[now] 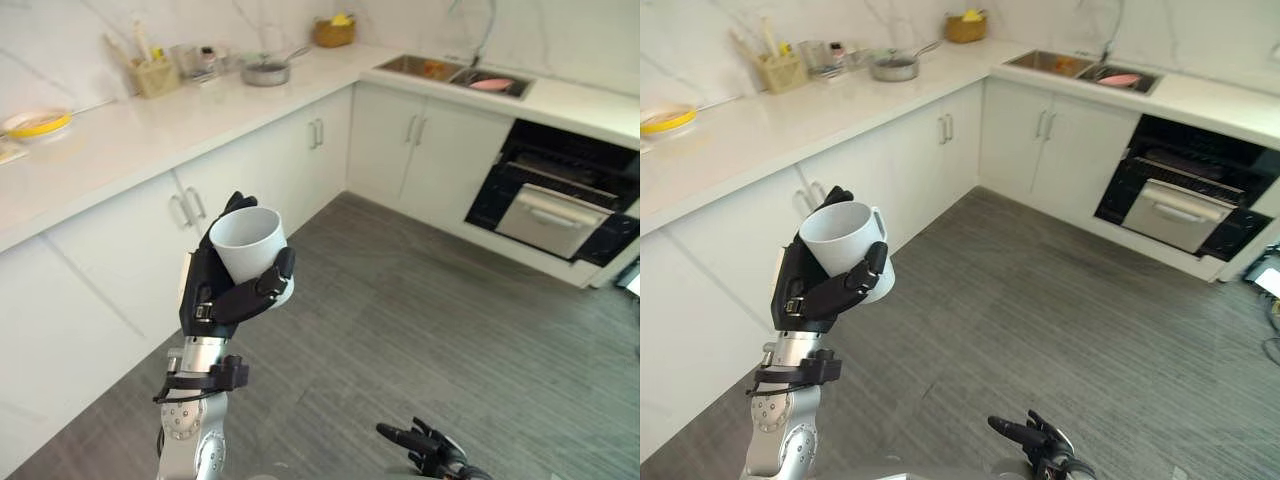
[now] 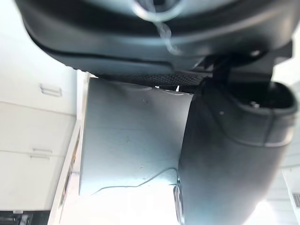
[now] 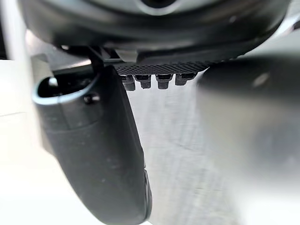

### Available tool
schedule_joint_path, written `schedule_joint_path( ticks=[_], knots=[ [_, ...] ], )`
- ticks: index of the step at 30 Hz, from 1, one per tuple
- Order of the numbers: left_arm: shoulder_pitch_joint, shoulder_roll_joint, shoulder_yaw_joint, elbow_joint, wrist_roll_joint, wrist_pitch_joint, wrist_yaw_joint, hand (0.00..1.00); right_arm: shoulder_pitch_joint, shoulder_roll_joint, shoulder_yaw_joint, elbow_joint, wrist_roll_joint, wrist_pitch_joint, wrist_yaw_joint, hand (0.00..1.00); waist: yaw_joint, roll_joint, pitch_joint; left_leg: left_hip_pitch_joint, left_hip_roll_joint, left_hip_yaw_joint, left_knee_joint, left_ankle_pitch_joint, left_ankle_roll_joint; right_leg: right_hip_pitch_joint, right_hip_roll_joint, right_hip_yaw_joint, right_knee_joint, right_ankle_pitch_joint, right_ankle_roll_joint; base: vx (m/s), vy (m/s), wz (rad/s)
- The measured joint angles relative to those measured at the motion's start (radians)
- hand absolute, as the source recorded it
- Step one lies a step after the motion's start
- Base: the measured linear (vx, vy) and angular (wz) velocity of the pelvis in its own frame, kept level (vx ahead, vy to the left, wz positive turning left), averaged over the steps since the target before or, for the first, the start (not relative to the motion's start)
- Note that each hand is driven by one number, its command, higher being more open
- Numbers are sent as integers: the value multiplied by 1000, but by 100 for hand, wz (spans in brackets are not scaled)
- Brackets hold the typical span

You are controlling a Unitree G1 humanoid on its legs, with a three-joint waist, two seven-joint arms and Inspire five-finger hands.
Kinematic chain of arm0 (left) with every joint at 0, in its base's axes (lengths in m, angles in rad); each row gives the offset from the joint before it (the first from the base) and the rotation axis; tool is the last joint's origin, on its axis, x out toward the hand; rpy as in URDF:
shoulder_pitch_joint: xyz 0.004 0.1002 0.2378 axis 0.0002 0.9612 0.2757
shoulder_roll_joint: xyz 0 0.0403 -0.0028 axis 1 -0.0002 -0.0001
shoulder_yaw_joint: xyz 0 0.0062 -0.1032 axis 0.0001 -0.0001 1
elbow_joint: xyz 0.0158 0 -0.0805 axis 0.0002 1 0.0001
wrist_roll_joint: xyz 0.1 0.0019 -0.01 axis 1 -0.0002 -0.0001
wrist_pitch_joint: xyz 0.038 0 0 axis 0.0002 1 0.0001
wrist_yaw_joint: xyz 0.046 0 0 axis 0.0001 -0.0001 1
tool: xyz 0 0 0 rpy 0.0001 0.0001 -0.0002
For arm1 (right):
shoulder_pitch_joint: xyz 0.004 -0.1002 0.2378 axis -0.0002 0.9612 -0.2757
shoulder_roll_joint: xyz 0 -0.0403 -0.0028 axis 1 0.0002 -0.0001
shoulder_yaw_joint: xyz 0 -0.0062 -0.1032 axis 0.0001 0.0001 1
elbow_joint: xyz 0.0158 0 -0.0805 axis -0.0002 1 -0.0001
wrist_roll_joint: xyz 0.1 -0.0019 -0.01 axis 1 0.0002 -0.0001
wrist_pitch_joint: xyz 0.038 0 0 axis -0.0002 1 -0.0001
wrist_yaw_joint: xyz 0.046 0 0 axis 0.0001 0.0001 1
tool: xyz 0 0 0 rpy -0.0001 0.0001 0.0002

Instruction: Walk over to the sink, pick up the cup, carry it to the dishwasher, place the cup inside the dishwasher, then close the dishwasher door

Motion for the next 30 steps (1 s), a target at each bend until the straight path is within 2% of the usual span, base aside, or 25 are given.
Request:
schedule_joint_path(
  ticks=[1, 3, 4, 5, 6, 7, 8, 10, 11, 12, 13, 15, 16, 17, 18, 19, 20, 21, 22, 24, 25, 26, 27, 29, 30],
  knots=[
    [-18, -2, -9, 0, 3, 4, -9, 0, 0, 7, -17, -6, 25, 11, -7, 100, -16, 3, 2, 29, 5, -16, -27, -2, -3, -62, 27, -38, -120, -35, -18, 436, 25, 37],
    [-41, -6, -14, 1, 1, 6, -24, 0, 0, 7, -20, -21, 25, 12, -15, 100, -43, 7, 4, 39, 16, -43, -43, -11, -14, -101, 44, -84, -337, -33, -26, 477, -24, 58],
    [-68, -1, -32, 1, 0, 9, -51, 0, 2, 9, -33, -26, 24, 14, -30, 100, -49, 11, 9, 72, 36, -72, -67, -29, -41, -109, 64, -117, -646, 47, -42, 622, -90, 68],
    [-66, -1, -38, 1, 1, 9, -65, 0, 8, 8, -32, -27, 22, 21, -38, 100, -46, 8, 13, 106, 42, -78, -72, -46, -66, -87, 80, -119, -797, 130, -55, 554, -102, 54],
    [-57, -2, -46, 1, 2, 8, -69, 0, 19, 6, -32, -26, 21, 26, -40, 100, -41, 6, 13, 139, 48, -79, -67, -73, -84, -70, 87, -111, -859, 221, -65, 609, -130, 30],
    [-41, -6, -56, 12, 8, 2, -66, 0, 40, 1, -38, -22, 13, 31, -39, 100, -40, 13, 8, 195, 66, -83, -54, -113, -111, -53, 97, -104, -794, 332, -123, 496, -108, 16],
    [-33, -21, -65, 19, 10, 1, -59, 0, 38, -19, -46, -22, 12, 40, -34, 100, -38, 50, 11, 205, 97, -77, -40, -123, -123, -56, 121, -117, -751, 308, -129, 584, -127, 18],
    [-30, -28, -87, 16, 23, -3, -56, 0, 40, -26, -49, -47, 2, 63, -37, 100, -37, 70, 10, 163, 139, -66, 113, -120, -124, -55, 143, -137, -681, 190, -137, 556, -177, 12],
    [-32, -37, -100, 13, 22, -3, -57, 0, 46, -28, -49, -75, 0, 86, -39, 100, -35, 82, 27, 87, 181, -71, 342, -98, -145, -7, 163, -149, -682, 144, -150, 475, -212, 10],
    [-32, -46, -104, 11, 22, -2, -58, 0, 53, -30, -48, -94, -1, 94, -42, 100, -32, 89, 38, 32, 205, -76, 489, -49, -151, 22, 175, -152, -684, 124, -158, 523, -229, 1],
    [-26, -75, -111, 7, 19, -2, -66, 0, 84, -41, -32, -151, -2, 113, -52, 100, -19, 100, 41, -135, 252, -121, 832, 154, -153, 84, 201, -152, -693, 82, -173, 420, -154, -9],
    [-24, -92, -116, -5, 4, 1, -85, 0, 115, -45, -22, -193, 0, 121, -63, 100, -5, 109, 40, -279, 295, -126, 1025, 147, -143, 143, 219, -150, -712, 49, -182, 476, -131, -8],
    [-18, -92, -115, -19, -2, 0, -107, 0, 126, -46, -10, -203, 5, 118, -73, 100, -2, 106, 38, -364, 311, -107, 1045, 111, -118, 202, 224, -148, -756, 37, -184, 534, -118, -11],
    [-16, -86, -116, -28, -11, -6, -130, 0, 122, -49, -9, -195, 8, 115, -80, 100, 13, 102, 36, -422, 313, -71, 965, 65, -113, 248, 226, -131, -808, 40, -180, 444, -80, -22],
    [-16, -80, -117, -30, -21, -9, -139, 0, 114, -50, -9, -181, 9, 110, -82, 100, 23, 100, 35, -431, 310, -47, 891, 51, -114, 270, 225, -116, -832, 50, -167, 462, -27, -46],
    [-16, -71, -116, -31, -31, -11, -151, 0, 85, -55, -9, -142, 14, 104, -86, 100, 36, 99, 34, -424, 288, -16, 687, 34, -113, 309, 221, -90, -870, 62, -176, 375, 15, -46],
    [-16, -67, -114, -31, -35, -12, -152, 0, 67, -57, -8, -121, 14, 101, -89, 100, 37, 99, 34, -416, 272, -12, 568, 30, -116, 325, 218, -76, -881, 62, -176, 483, 76, -67],
    [-15, -62, -109, -29, -38, -12, -152, 0, 25, -59, -2, -82, 16, 96, -98, 100, 44, 97, 33, -391, 223, -40, 317, 39, -126, 335, 208, -38, -891, 57, -168, 465, 150, -83],
    [-15, -58, -106, -26, -48, -11, -150, 0, -16, -59, -1, -51, 17, 85, -104, 100, 50, 95, 33, -370, 166, -128, 83, 88, -129, 336, 195, 6, -896, 47, -151, 454, 178, -91],
    [-12, -60, -104, -9, -55, -12, -147, 0, -56, -57, -2, -14, 21, 69, -110, 100, 55, 100, 30, -364, 122, -262, -64, 187, -162, 348, 182, 71, -896, 16, -121, 415, 235, -98],
    [-9, -62, -105, 15, -55, -17, -147, 0, -65, -52, -2, 5, 21, 67, -115, 100, 67, 100, 27, -344, 110, -271, -56, 273, -159, 363, 171, 115, -877, -23, -108, 420, 294, -102],
    [-5, -66, -105, 25, -55, -17, -145, 0, -67, -47, -3, 16, 20, 67, -119, 100, 69, 104, 20, -332, 99, -259, -39, 310, -131, 368, 161, 135, -859, -47, -98, 423, 351, -83],
    [-4, -56, -106, 48, -55, -18, -139, 0, -66, -29, -6, 35, 20, 66, -130, 100, 62, 67, 16, -330, 67, -221, 20, 256, -106, 363, 120, 156, -812, -81, -73, 396, 336, -50],
    [-3, -52, -113, 74, -57, -12, -137, 0, -40, -19, -19, 62, 22, 69, -150, 100, 44, 56, 16, -316, 32, -194, 136, 149, -78, 375, 85, 162, -714, -89, -59, 389, 328, -24],
    [-6, -49, -117, 79, -58, -9, -140, 0, -27, -12, -35, 62, 23, 70, -158, 100, 42, 54, 15, -296, 25, -187, 136, 131, -69, 373, 78, 159, -670, -89, -59, 344, 294, -32]
  ],
)
